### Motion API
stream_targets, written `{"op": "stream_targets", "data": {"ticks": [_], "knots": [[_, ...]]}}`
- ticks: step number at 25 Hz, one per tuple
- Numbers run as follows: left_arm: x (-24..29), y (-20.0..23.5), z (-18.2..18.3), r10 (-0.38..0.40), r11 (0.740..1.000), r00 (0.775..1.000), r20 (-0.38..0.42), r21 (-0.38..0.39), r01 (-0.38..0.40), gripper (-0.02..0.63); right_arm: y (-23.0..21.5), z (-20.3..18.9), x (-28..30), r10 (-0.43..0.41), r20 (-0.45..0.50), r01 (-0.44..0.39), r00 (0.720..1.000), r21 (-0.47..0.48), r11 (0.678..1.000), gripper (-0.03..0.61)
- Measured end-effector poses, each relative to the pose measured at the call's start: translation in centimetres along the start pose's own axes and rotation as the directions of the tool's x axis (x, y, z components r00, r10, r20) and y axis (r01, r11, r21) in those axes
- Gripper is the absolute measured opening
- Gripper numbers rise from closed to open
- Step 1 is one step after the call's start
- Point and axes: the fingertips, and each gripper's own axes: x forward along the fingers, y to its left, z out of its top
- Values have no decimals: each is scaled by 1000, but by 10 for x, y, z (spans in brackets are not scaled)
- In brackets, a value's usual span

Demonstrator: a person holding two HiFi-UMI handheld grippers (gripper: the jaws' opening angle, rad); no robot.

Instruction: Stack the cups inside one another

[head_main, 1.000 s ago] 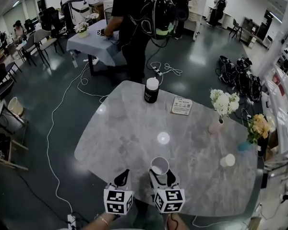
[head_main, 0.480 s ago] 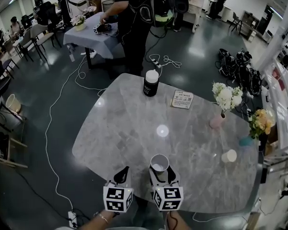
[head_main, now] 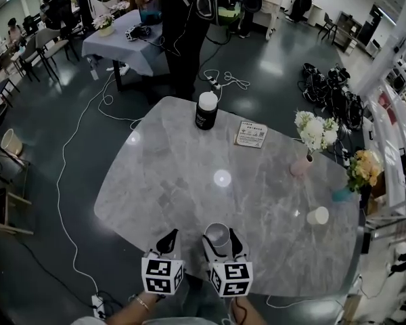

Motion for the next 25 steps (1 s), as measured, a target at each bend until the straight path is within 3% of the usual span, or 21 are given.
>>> {"op": "stream_targets", "data": {"ticks": [8,25], "knots": [[5,-9,7,-19,1000,1000,11,-6,20,-5,-3,2,-8,-10,-4,10,1000,3,1000,281],[8,-18,48,-13,1000,997,80,-19,14,-5,-26,60,-19,-19,71,20,997,-25,999,275]]}}
